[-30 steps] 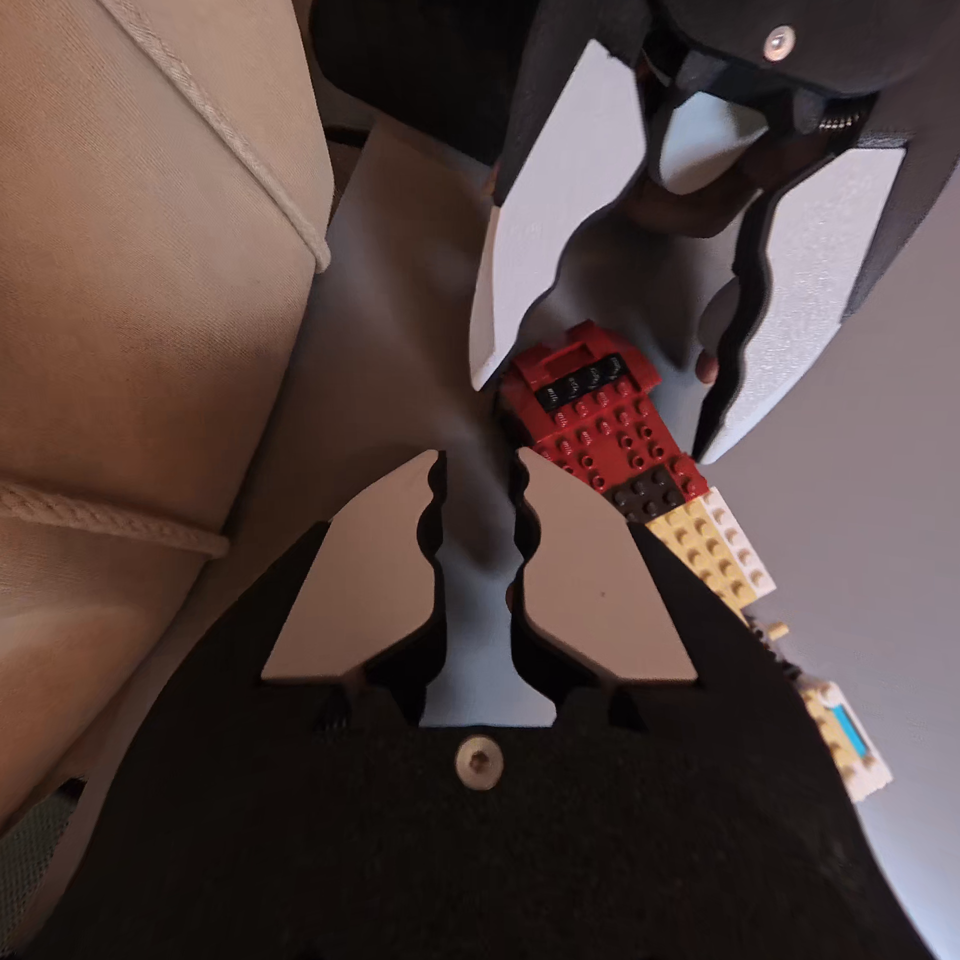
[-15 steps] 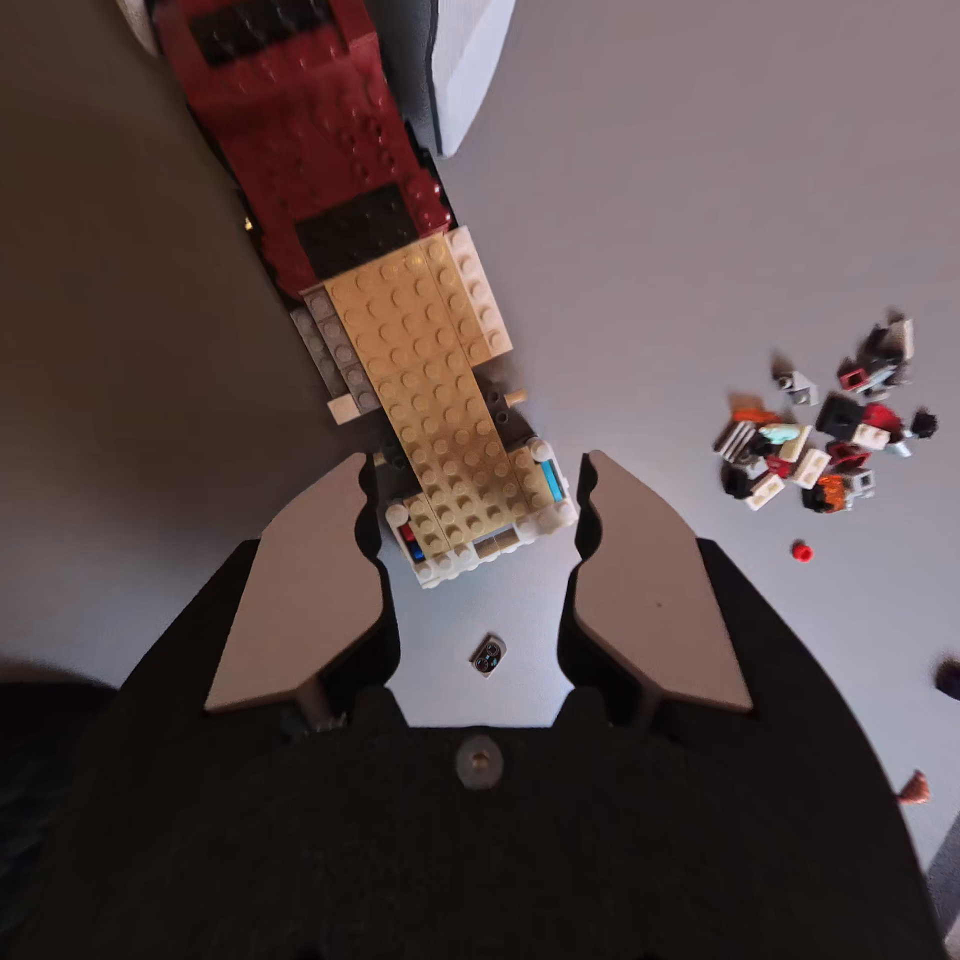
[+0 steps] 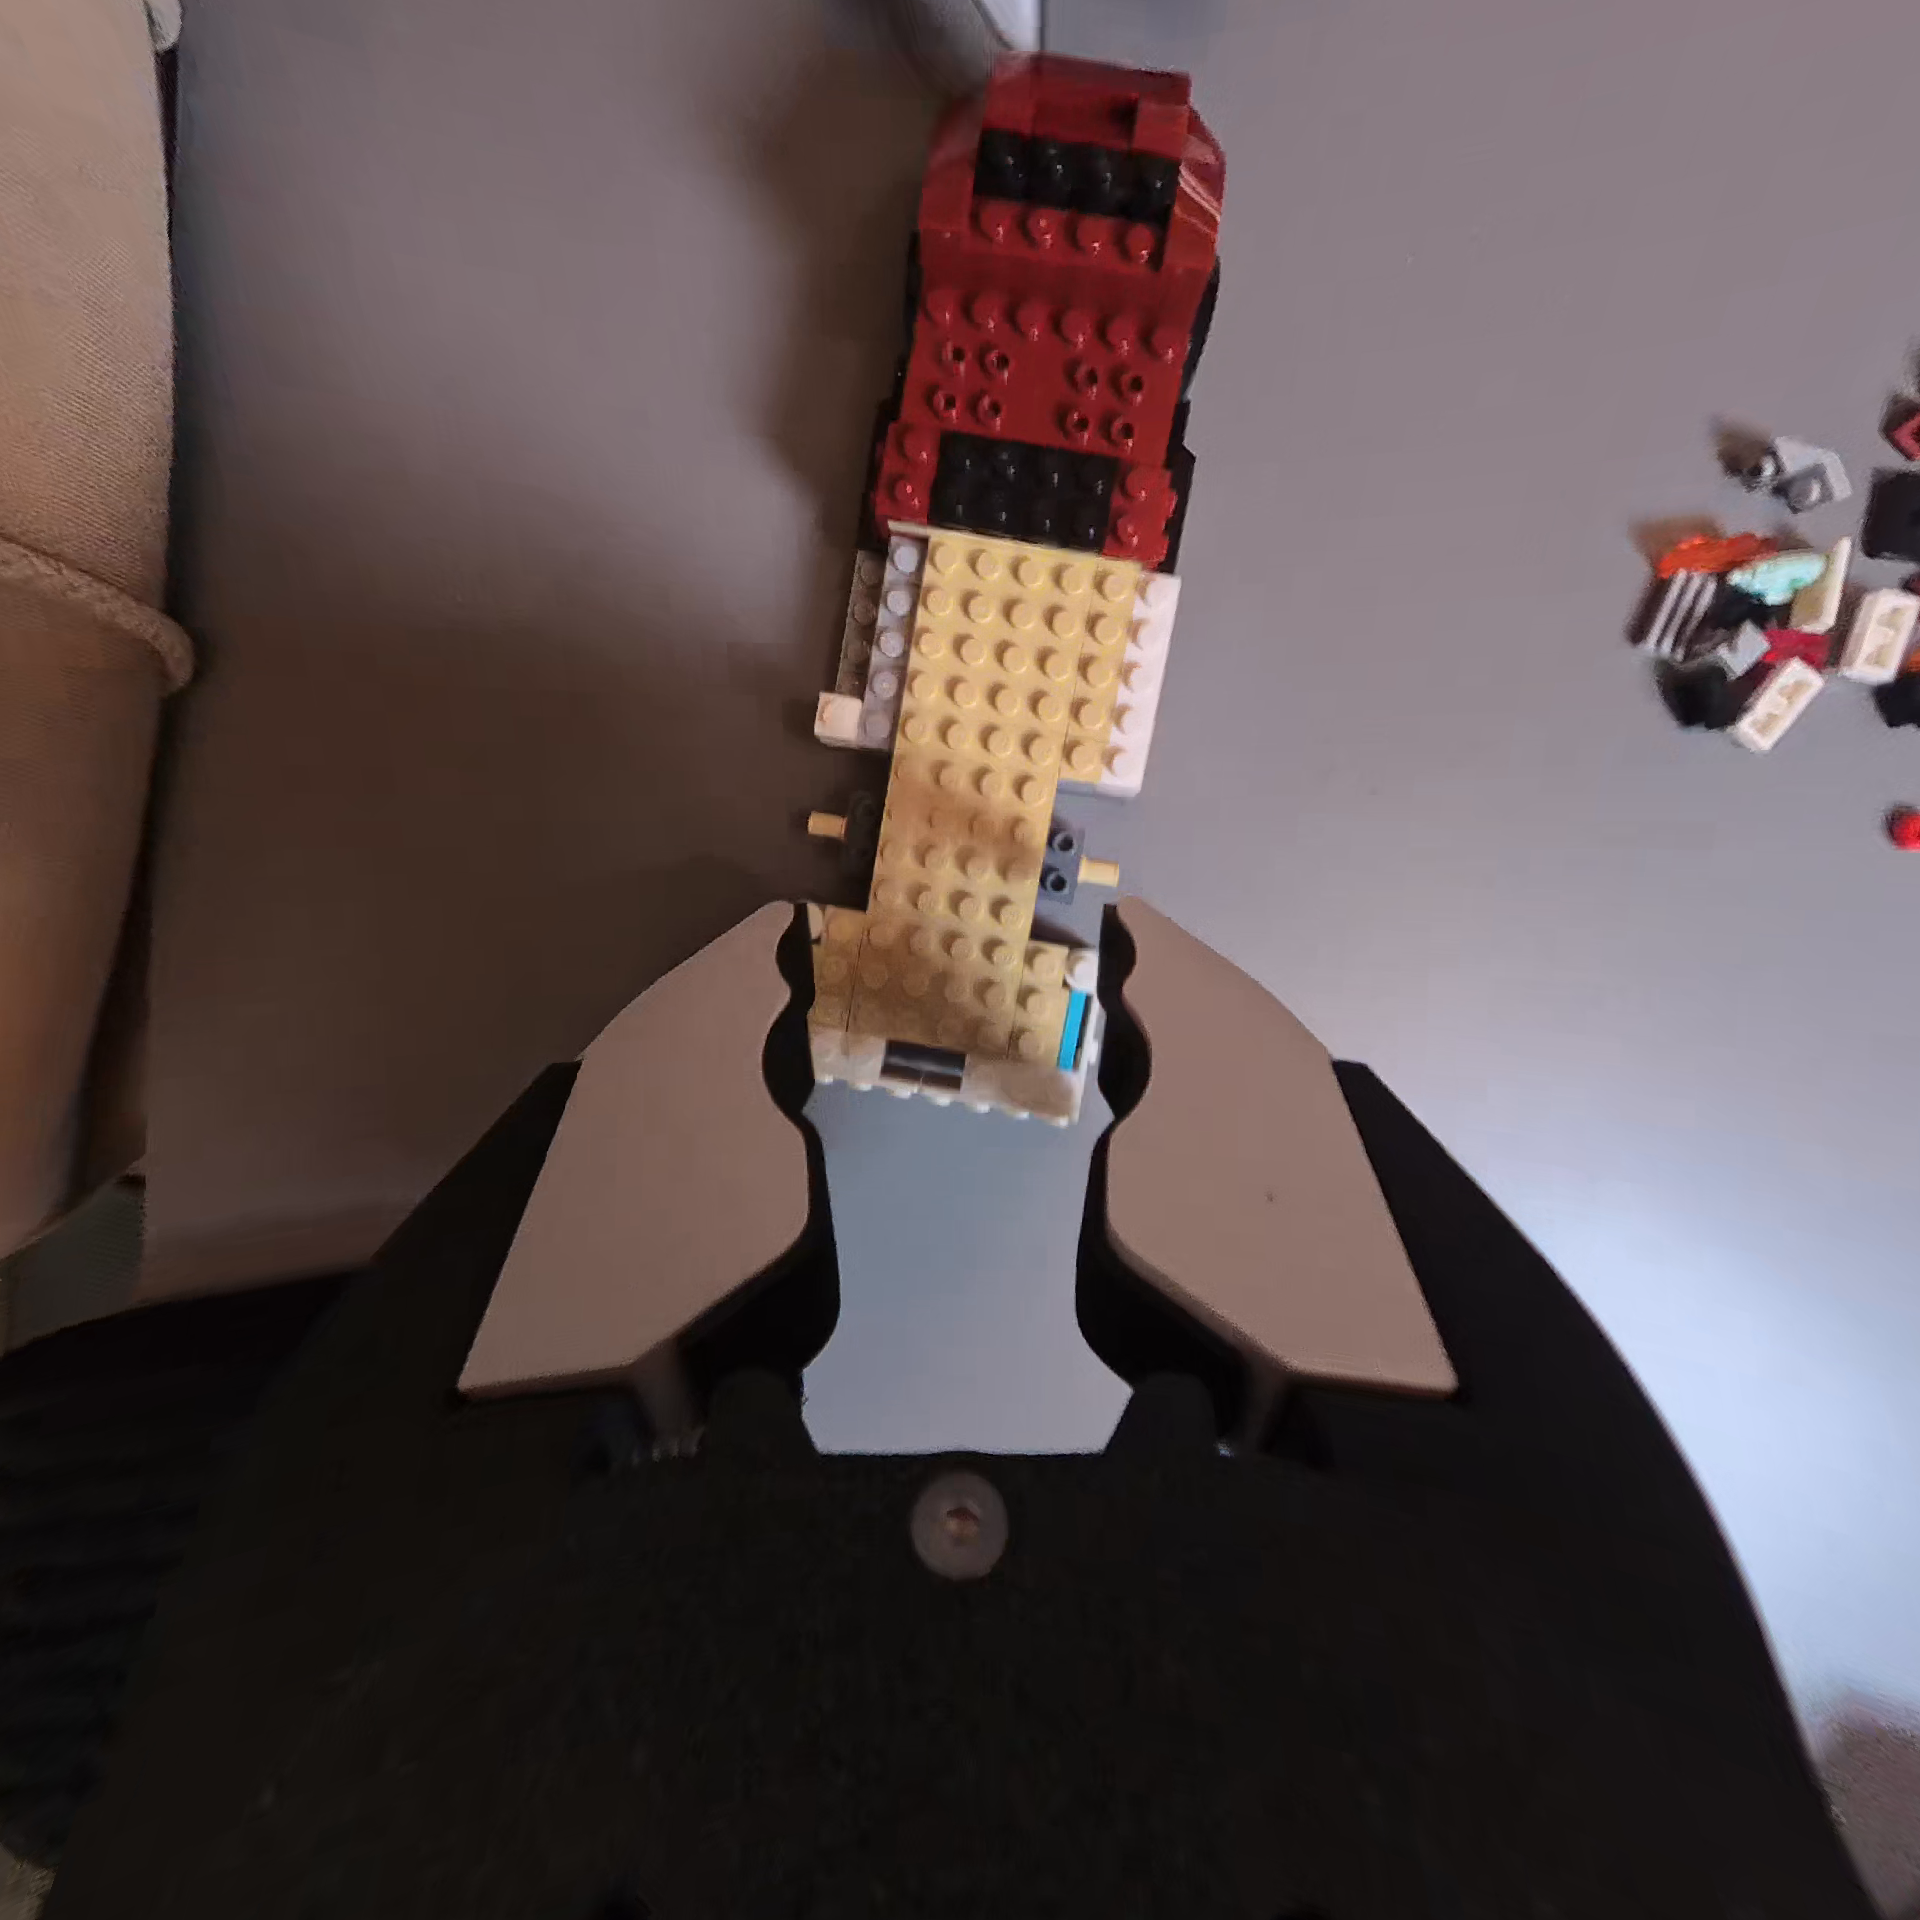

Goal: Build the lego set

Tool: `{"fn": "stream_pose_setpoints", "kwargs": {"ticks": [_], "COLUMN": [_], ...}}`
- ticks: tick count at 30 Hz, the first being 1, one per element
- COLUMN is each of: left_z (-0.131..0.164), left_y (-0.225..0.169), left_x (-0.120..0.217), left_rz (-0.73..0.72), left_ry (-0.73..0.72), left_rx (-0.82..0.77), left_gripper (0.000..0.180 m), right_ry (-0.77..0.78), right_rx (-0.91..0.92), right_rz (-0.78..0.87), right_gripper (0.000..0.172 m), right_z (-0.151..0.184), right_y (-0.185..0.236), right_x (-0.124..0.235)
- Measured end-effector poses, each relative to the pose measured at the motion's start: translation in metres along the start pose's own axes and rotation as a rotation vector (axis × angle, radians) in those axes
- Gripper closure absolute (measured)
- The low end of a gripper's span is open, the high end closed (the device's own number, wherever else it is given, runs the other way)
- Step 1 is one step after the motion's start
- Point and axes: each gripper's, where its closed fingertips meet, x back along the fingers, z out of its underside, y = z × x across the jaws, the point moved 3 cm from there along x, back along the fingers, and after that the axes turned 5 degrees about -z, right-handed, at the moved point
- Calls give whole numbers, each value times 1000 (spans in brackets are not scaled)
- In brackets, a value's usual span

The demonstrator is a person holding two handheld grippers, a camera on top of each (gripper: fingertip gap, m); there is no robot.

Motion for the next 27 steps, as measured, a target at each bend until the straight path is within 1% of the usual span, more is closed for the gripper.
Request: {"fn": "stream_pose_setpoints", "kwargs": {"ticks": [3, 4, 5, 7, 9, 11, 14, 16, 17, 19, 21, 22, 24, 27], "left_z": [-7, -8, -8, -9, -9, -9, -7, -8, -10, -11, -13, -13, -13, -14], "left_y": [-23, -26, -26, -21, -15, -4, 10, 16, 18, 18, 17, 16, 13, 10], "left_x": [-7, -11, -16, -22, -25, -26, -27, -25, -24, -21, -19, -18, -18, -22], "left_rz": [100, 95, 76, 34, 13, -44, -125, -156, -157, -148, -144, -143, -127, -121], "left_ry": [-13, -2, 10, 20, 17, 17, 16, 4, -11, -32, -48, -49, -51, -43], "left_rx": [-36, -50, -67, -88, -77, -46, -9, 7, 18, 36, 39, 34, 23, -2], "left_gripper": [129, 127, 126, 130, 133, 137, 140, 142, 142, 143, 144, 145, 147, 148], "right_ry": [45, 51, 50, 51, 48, 26, -41, -102, -121, -136, -109, -79, -64, -70], "right_rx": [-53, -76, -91, -96, -107, -121, -154, -154, -155, -171, -215, -235, -254, -288], "right_rz": [14, -10, -20, -7, 21, 46, 66, 66, 95, 195, 276, 295, 316, 269], "right_gripper": [114, 114, 110, 111, 113, 116, 116, 116, 119, 129, 140, 142, 148, 154], "right_z": [19, 22, 23, 22, 20, 16, 8, 3, 4, 14, 33, 43, 55, 58], "right_y": [-1, 2, 5, 9, 13, 17, 26, 31, 28, 11, -8, -16, -29, -43], "right_x": [1, 0, -2, -2, -3, -5, -10, -5, 2, 19, 31, 34, 35, 24]}}
